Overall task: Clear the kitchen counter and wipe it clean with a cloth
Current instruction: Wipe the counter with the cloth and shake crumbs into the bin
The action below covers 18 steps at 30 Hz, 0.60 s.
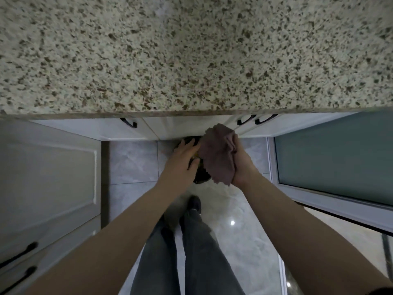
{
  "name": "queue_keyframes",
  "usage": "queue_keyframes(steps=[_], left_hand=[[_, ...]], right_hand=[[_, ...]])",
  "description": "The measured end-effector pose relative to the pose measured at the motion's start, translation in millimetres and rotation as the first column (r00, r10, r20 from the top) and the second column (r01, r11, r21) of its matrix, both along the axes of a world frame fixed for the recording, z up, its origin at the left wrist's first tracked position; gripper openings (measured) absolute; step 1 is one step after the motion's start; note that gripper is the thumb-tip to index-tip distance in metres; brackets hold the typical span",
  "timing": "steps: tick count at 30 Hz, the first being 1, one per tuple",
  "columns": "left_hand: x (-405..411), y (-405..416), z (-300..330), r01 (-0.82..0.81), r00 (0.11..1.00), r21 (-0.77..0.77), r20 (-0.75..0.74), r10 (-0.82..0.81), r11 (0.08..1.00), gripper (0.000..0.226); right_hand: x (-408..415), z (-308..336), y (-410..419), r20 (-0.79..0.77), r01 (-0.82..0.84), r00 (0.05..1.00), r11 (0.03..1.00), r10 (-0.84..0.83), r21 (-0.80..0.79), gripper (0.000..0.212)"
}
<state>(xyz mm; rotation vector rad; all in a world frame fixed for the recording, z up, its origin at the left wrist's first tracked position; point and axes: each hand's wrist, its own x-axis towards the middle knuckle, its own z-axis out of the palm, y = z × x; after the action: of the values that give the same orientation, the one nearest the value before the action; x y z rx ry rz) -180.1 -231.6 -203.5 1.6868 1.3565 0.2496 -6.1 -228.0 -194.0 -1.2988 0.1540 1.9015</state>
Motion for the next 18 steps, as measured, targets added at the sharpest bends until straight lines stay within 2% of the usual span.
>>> queue_keyframes(steps=[2, 4, 6, 7, 8, 9, 10, 11, 12, 13, 14, 15, 16, 17, 18], left_hand=[[22, 4, -3, 0.009, 0.999, 0.02, -0.046, -0.008, 1.0, 0.058], [45, 4, 8, 0.021, 1.0, 0.103, 0.007, -0.022, 0.994, 0.064], [57, -2, 11, 0.103, 0.992, 0.185, 0.053, -0.115, 0.977, 0.065], [57, -6, 10, 0.135, 0.991, 0.192, -0.007, -0.137, 0.972, 0.067], [53, -7, 7, 0.13, 0.984, 0.157, -0.139, -0.109, 0.979, 0.07], [47, -7, 3, 0.039, 0.966, 0.104, -0.26, -0.011, 0.994, 0.073], [43, -5, 5, -0.072, 0.943, 0.072, -0.319, 0.092, 0.995, 0.076], [42, -8, 11, -0.123, 0.949, 0.1, -0.278, 0.147, 0.987, 0.078], [43, -11, 19, -0.057, 0.97, 0.176, -0.223, 0.096, 0.983, 0.076], [44, -17, 23, 0.066, 0.98, 0.225, -0.197, -0.021, 0.972, 0.073], [41, -22, 27, 0.167, 0.97, 0.219, -0.209, -0.121, 0.961, 0.068], [37, -24, 25, 0.199, 0.954, 0.133, -0.252, -0.161, 0.971, 0.064], [30, -24, 27, 0.15, 0.944, 0.035, -0.303, -0.133, 0.988, 0.061], [21, -23, 31, 0.024, 0.96, -0.047, -0.278, -0.036, 0.999, 0.06], [13, -20, 38, -0.113, 0.977, -0.115, -0.191, 0.09, 0.987, 0.059]], right_hand=[[-2, -6, -1, -0.103, 0.089, 0.991, 0.996, -0.087, 0.019, 0.06], [-7, -10, -12, -0.157, 0.127, 0.98, 0.992, -0.121, 0.029, 0.058], [-14, -5, -19, -0.221, 0.127, 0.969, 0.991, -0.113, 0.051, 0.056], [-17, -1, -22, -0.241, 0.147, 0.962, 0.988, -0.131, 0.046, 0.054], [-21, 5, -24, -0.246, 0.163, 0.958, 0.986, -0.147, 0.046, 0.053], [-25, 10, -24, -0.236, 0.185, 0.957, 0.981, -0.168, 0.053, 0.056], [-28, 15, -25, -0.221, 0.209, 0.957, 0.976, -0.19, 0.067, 0.058], [-29, 19, -27, -0.21, 0.238, 0.953, 0.968, -0.217, 0.079, 0.058], [-30, 25, -27, -0.199, 0.245, 0.954, 0.966, -0.225, 0.086, 0.056], [-31, 31, -29, -0.192, 0.238, 0.957, 0.968, -0.219, 0.084, 0.055], [-33, 39, -30, -0.205, 0.226, 0.956, 0.972, -0.207, 0.071, 0.054], [-35, 44, -30, -0.18, 0.215, 0.962, 0.976, -0.204, 0.043, 0.054], [-37, 53, -32, -0.175, 0.181, 0.969, 0.983, -0.174, 0.026, 0.056], [-39, 59, -32, -0.162, 0.144, 0.977, 0.989, -0.139, 0.016, 0.057], [-40, 67, -30, -0.146, 0.116, 0.983, 0.993, -0.112, 0.018, 0.059]])
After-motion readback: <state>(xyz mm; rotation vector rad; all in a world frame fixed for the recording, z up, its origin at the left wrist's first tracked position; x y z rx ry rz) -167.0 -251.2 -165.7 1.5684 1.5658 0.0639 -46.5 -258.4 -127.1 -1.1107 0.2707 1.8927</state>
